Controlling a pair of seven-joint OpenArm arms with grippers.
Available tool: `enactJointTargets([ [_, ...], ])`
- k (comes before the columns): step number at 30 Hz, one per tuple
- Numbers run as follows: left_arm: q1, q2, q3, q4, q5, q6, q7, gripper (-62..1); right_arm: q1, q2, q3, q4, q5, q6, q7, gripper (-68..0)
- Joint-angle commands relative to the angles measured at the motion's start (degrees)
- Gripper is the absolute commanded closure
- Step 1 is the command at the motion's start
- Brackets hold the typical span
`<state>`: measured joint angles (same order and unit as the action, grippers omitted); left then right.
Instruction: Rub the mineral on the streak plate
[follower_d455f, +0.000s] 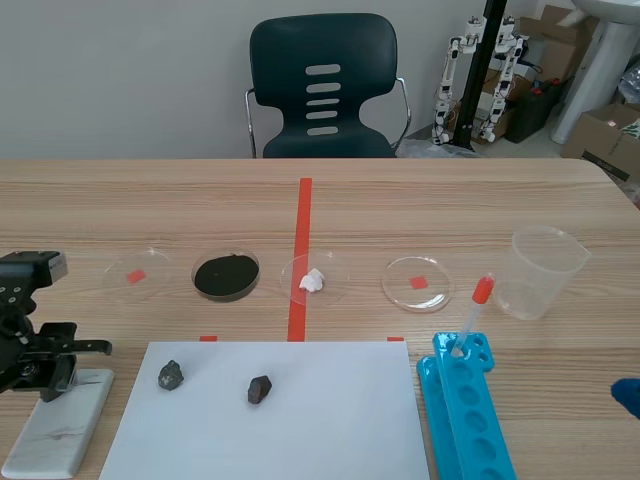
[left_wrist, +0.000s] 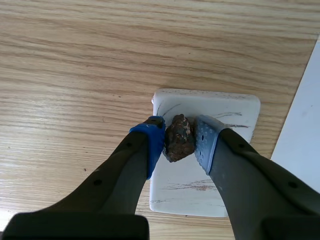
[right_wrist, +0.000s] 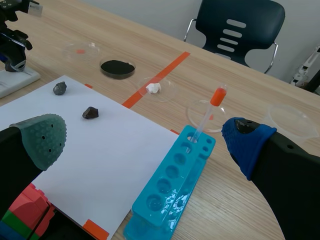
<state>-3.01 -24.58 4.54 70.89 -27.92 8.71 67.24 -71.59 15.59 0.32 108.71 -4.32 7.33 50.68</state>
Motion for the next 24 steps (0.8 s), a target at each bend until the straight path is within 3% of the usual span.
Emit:
enactJointTargets([
  [1,0.0,-0.2,0.0,-0.1,-4.1,-2.1,0.2,-11.6,0.2,0.1,0.4,1.2,0.4,0.0,0.9,-67.9],
  [6,0.0,-0.2,0.0,-0.1,-10.1,-5.2,0.1,-11.6,0.2,0.1,0.4,1.2,0.4,0.0,0.9,-67.9],
  [10,0.0,-0.2,0.0,-0.1,-10.1,-5.4,0.1,-11.6,0.2,0.1,0.4,1.2,0.4,0.0,0.9,-67.9],
  [12,0.0,-0.2,0.0,-0.1,-6.9,-4.9,0.2,-11.6,0.2,0.1,0.4,1.2,0.4,0.0,0.9,-67.9],
  [17,0.0,-0.2,0.0,-0.1,2.4,0.5,1.2,-11.6,0.2,0.1,0.4,1.2,0.4,0.0,0.9,-67.9],
  [19,0.0,-0.2,0.0,-0.1,3.8,1.1,1.2,-11.6,0.2,0.1,0.4,1.2,0.4,0.0,0.9,-67.9],
  [24,0.0,-0.2,0.0,-0.1,3.8,1.1,1.2,-11.6,0.2,0.1,0.4,1.2,0.4,0.0,0.9,-67.9],
])
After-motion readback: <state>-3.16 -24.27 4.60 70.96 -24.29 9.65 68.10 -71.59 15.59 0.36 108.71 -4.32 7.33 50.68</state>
